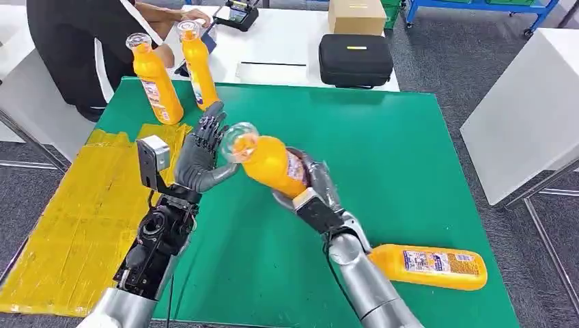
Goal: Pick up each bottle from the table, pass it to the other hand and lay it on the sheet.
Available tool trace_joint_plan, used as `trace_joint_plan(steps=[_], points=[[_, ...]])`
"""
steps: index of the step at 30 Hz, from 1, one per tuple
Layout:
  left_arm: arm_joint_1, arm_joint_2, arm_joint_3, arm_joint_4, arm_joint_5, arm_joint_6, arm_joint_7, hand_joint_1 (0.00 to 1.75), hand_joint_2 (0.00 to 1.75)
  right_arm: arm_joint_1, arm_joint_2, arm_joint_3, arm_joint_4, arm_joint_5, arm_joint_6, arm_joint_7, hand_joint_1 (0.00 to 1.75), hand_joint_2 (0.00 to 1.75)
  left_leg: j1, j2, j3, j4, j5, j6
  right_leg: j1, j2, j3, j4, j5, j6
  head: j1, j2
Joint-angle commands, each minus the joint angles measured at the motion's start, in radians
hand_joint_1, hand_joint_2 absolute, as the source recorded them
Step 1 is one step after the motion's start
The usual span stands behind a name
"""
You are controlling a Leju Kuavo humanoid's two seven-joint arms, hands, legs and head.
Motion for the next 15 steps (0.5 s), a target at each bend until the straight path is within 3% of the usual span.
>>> trace_joint_plan(steps=[1,9,15], points=[[-0.043,0.028,-0.042,0.055,0.009,0.001,0.013,0.00,1.75,-0.070,0.022,0.139,0.149,0.024,-0.022,0.010,1.75,1.75,0.000,0.005,0.006,0.000,-0.003,-0.002,0.001,0.002,0.005,0.000,-0.002,-0.002,0.000,0.000],[-0.026,0.034,-0.047,0.041,0.020,0.002,0.012,0.00,1.75,-0.085,0.016,0.156,0.184,0.010,-0.043,0.000,1.75,1.75,0.000,0.002,0.004,0.000,-0.001,-0.001,0.000,0.001,0.003,0.000,-0.001,-0.001,0.000,0.000],[-0.007,0.035,-0.031,0.035,0.033,0.002,0.003,0.00,1.75,-0.090,-0.003,0.088,0.120,-0.072,-0.090,-0.027,1.75,1.75,0.000,0.003,0.007,0.000,-0.003,-0.002,0.000,0.001,0.006,0.000,-0.002,-0.002,0.000,0.000]])
